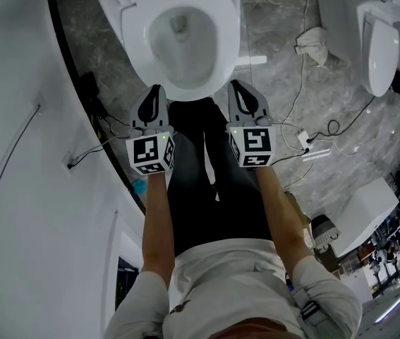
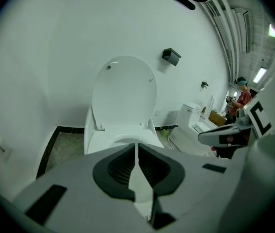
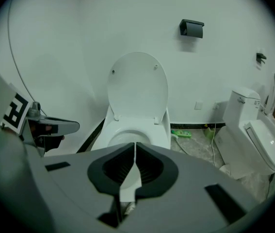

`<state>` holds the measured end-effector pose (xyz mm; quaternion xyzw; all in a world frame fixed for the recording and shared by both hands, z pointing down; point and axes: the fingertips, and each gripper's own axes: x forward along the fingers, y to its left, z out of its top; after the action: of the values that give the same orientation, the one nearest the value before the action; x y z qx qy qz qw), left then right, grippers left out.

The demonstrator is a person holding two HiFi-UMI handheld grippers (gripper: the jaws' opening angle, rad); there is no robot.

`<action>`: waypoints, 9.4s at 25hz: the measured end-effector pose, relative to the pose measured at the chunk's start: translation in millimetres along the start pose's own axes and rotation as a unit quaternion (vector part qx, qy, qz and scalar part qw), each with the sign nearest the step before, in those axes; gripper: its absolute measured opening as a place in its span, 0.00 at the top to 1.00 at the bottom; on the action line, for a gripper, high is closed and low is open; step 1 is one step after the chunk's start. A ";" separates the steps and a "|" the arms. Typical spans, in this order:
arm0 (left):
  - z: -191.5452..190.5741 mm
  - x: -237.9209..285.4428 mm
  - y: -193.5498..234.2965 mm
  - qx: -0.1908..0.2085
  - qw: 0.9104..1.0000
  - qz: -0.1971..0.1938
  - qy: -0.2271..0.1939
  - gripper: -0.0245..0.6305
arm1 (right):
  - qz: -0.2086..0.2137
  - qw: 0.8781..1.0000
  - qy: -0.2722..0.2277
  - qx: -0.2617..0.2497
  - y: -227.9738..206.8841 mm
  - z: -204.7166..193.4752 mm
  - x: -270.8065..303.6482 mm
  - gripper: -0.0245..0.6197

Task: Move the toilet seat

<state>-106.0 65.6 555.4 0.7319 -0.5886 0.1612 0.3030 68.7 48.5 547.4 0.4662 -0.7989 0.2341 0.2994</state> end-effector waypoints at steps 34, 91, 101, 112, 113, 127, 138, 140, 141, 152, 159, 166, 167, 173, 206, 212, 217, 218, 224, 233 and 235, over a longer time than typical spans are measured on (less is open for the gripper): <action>-125.1 24.7 28.8 -0.058 0.992 0.042 0.108 0.82 | 0.002 0.995 0.098 0.013 -1.1 -111.4 55.4 0.76; -213.2 90.8 69.2 -0.128 0.966 0.036 0.223 0.36 | -0.019 0.959 0.207 0.194 -13.2 -201.2 134.5 0.36; -210.0 89.2 69.4 -0.139 0.963 0.044 0.225 0.36 | -0.024 0.959 0.192 0.209 -11.2 -192.1 128.4 0.36; -197.4 79.0 68.4 -0.149 0.966 0.047 0.208 0.36 | -0.015 0.962 0.177 0.206 -8.0 -182.5 116.3 0.36; -196.3 78.3 67.8 -0.148 0.966 0.048 0.207 0.36 | -0.015 0.963 0.176 0.204 -8.2 -181.3 115.2 0.36; -176.2 63.0 62.1 -0.144 0.971 0.043 0.187 0.36 | -0.013 0.966 0.155 0.205 -5.2 -162.5 96.6 0.36; -150.5 47.0 56.4 -0.152 0.975 0.040 0.156 0.36 | -0.013 0.971 0.131 0.201 -3.6 -138.7 75.5 0.37; -144.8 43.3 54.9 -0.154 0.976 0.040 0.150 0.36 | -0.019 0.971 0.127 0.202 -5.8 -134.4 70.5 0.42; -142.1 41.8 54.2 -0.155 0.976 0.040 0.147 0.36 | -0.022 0.971 0.124 0.203 -6.8 -132.2 68.4 0.44; -115.2 28.4 49.0 -0.168 0.978 0.041 0.117 0.36 | -0.016 0.972 0.096 0.215 -7.3 -106.0 50.1 0.45; -94.2 20.0 45.7 -0.177 0.979 0.042 0.095 0.36 | -0.012 0.971 0.079 0.225 -8.4 -85.6 37.8 0.46; -75.6 13.5 45.6 -0.186 0.979 0.038 0.074 0.36 | -0.014 0.970 0.058 0.235 -7.9 -66.4 29.2 0.47; -73.2 13.0 45.6 -0.187 0.979 0.037 0.071 0.36 | -0.013 0.970 0.055 0.237 -8.0 -64.0 28.4 0.47; -58.6 9.8 43.8 -0.197 0.978 0.038 0.056 0.36 | -0.013 0.969 0.041 0.244 -10.9 -49.8 22.3 0.49; 3.4 -59.0 7.5 -0.019 1.000 -0.008 0.022 0.36 | -0.017 0.958 -0.021 0.284 -16.8 5.6 4.4 0.50; -12.6 -65.6 -5.7 0.080 0.995 -0.027 0.061 0.37 | -0.015 0.956 -0.033 0.292 -15.9 14.0 1.7 0.50; -4.6 -55.2 -8.2 0.115 0.991 -0.020 0.061 0.37 | -0.013 0.953 -0.038 0.299 -19.5 21.6 -0.1 0.49; -2.3 -53.0 -8.6 0.121 0.991 -0.019 0.060 0.37 | -0.012 0.953 -0.040 0.301 -20.2 23.7 -0.2 0.49; 10.9 -44.6 -10.2 0.158 0.986 -0.017 0.046 0.38 | -0.008 0.951 -0.046 0.307 -18.7 29.2 -0.8 0.49; 24.4 -45.3 -14.8 0.150 0.988 -0.026 0.030 0.45 | 0.019 0.947 -0.063 0.315 -20.0 40.4 -3.8 0.46; 25.5 -46.0 -14.1 0.148 0.988 -0.026 0.031 0.45 | 0.025 0.947 -0.063 0.314 -19.1 41.2 -4.4 0.45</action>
<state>-107.3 86.3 505.1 0.7787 -0.5291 0.2611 0.2136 76.6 15.5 516.8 0.5304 -0.7135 0.4508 0.0803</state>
